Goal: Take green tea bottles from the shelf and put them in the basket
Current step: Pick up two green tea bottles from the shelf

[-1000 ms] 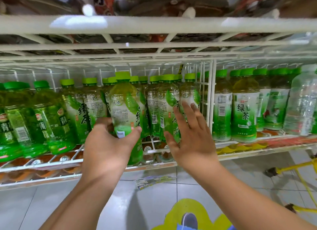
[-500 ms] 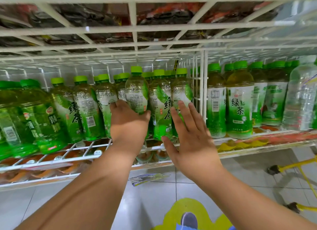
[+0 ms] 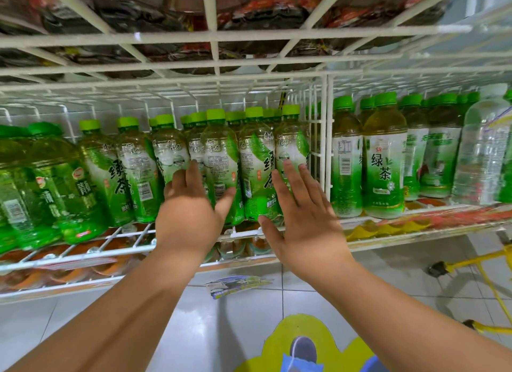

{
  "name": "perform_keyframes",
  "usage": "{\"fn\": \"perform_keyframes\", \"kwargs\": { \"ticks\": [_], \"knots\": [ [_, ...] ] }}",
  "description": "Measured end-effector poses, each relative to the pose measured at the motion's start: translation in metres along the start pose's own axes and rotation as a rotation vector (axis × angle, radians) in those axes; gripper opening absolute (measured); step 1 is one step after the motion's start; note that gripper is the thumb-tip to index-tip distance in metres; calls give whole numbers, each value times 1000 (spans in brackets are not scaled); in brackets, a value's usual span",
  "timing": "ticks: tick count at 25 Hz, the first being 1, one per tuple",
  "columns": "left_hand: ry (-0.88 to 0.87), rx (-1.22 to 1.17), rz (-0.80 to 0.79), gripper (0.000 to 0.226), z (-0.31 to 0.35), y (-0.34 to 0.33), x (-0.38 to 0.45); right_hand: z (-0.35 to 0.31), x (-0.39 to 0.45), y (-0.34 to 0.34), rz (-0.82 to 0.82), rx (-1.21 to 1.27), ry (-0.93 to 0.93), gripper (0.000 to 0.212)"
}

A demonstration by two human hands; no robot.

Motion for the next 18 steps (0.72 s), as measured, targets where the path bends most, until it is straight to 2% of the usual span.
{"fn": "perform_keyframes", "kwargs": {
  "ticks": [5, 7, 10, 18],
  "knots": [
    [-105, 309, -106, 86, -16, 12, -16, -8, -5, 10, -61, -29, 9, 78],
    [-102, 340, -114, 86, -20, 19, -29, -12, -10, 13, -26, -43, 27, 77],
    [-172, 378, -44, 83, -16, 32, -56, -17, -21, 17, 66, -50, 67, 78],
    [-106, 457, -62, 79, -3, 95, -126, -20, -91, 64, 20, -67, 129, 77]
  ]
}}
Point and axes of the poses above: each hand's wrist, its own x-axis towards the middle knuckle, its own y-axis out of the back of the hand, z = x × y, the point moved 6 cm from there along x, towards the middle knuckle, and after that the axes turned 2 degrees about -z, right-handed, at the moved point
